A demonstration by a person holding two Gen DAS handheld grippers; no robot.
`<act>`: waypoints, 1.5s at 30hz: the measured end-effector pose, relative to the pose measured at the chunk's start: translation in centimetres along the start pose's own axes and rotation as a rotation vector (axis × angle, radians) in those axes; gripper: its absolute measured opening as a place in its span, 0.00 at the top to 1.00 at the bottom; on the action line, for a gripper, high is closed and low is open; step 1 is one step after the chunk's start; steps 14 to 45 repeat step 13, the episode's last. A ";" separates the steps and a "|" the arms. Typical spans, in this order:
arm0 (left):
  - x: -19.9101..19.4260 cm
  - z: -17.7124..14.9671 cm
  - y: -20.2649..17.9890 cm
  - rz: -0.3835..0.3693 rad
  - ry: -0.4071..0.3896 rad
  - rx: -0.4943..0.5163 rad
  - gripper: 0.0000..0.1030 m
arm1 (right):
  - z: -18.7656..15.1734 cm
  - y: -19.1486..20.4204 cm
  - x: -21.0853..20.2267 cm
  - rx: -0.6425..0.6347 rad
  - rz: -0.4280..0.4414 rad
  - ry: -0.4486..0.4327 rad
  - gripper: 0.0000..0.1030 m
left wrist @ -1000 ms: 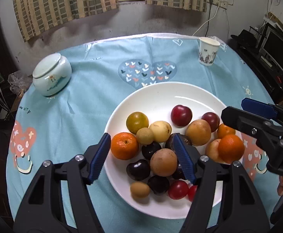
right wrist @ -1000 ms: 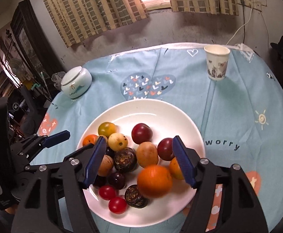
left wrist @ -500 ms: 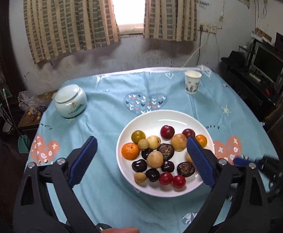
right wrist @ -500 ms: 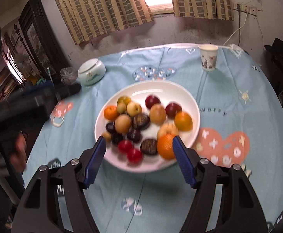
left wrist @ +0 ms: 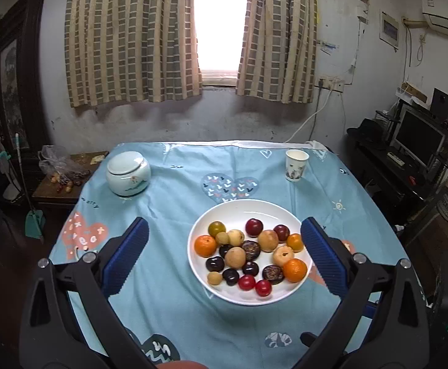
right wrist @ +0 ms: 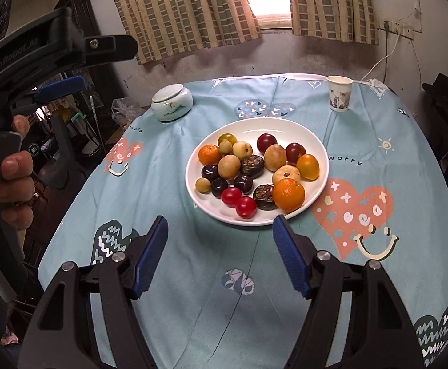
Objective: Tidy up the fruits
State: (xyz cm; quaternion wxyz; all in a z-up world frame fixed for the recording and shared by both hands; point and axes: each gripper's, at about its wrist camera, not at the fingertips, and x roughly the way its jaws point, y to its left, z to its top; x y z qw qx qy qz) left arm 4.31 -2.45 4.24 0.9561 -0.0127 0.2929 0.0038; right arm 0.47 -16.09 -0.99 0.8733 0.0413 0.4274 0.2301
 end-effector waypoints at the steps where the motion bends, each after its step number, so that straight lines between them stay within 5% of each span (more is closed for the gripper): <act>1: -0.2 -0.1 0.1 0.004 0.000 0.000 0.02 | -0.1 0.1 -0.1 -0.003 0.000 0.000 0.31; 45: -1.2 -0.9 0.9 0.036 0.035 -0.003 0.02 | -0.3 1.4 -0.5 -0.034 -0.020 -0.015 0.31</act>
